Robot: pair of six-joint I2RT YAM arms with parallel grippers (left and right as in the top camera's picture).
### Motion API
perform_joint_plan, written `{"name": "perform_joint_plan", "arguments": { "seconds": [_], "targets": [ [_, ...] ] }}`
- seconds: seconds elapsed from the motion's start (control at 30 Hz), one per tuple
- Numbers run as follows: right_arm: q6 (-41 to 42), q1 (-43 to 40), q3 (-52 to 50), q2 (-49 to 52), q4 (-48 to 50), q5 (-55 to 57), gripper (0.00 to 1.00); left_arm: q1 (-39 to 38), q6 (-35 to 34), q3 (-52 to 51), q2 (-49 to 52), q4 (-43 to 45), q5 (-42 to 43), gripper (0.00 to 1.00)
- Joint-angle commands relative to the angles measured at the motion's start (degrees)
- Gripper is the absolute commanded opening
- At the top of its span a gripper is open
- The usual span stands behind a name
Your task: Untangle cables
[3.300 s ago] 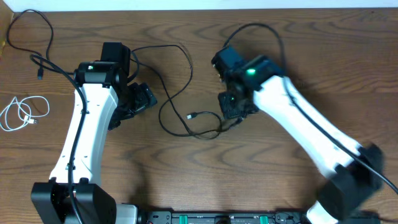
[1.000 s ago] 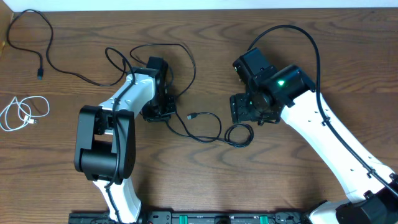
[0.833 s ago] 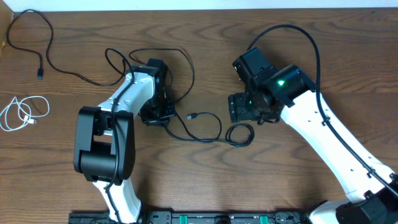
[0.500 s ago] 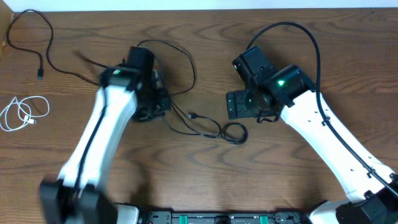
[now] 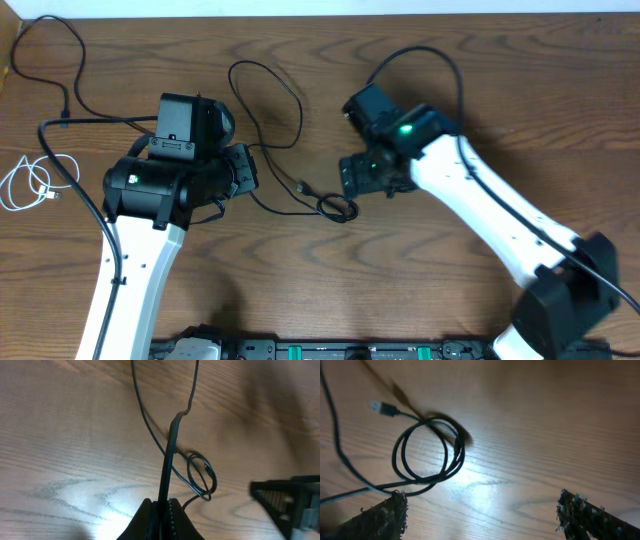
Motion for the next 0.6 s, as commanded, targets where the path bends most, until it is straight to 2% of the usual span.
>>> {"name": "perform_joint_plan", "arguments": {
  "seconds": [0.0, 0.43, 0.57],
  "targets": [
    [0.4, 2.1, -0.7, 4.4, 1.2, -2.1, 0.95, 0.2, -0.7, 0.6, 0.8, -0.5, -1.3, 0.07],
    [-0.4, 2.7, -0.7, 15.2, 5.2, -2.0, 0.94, 0.2, -0.7, 0.6, 0.9, -0.8, -1.3, 0.08],
    [-1.1, 2.7, -0.7, 17.6, 4.7, -2.6, 0.89, 0.2, -0.7, 0.6, 0.9, -0.8, -1.3, 0.08]
  ]
}}
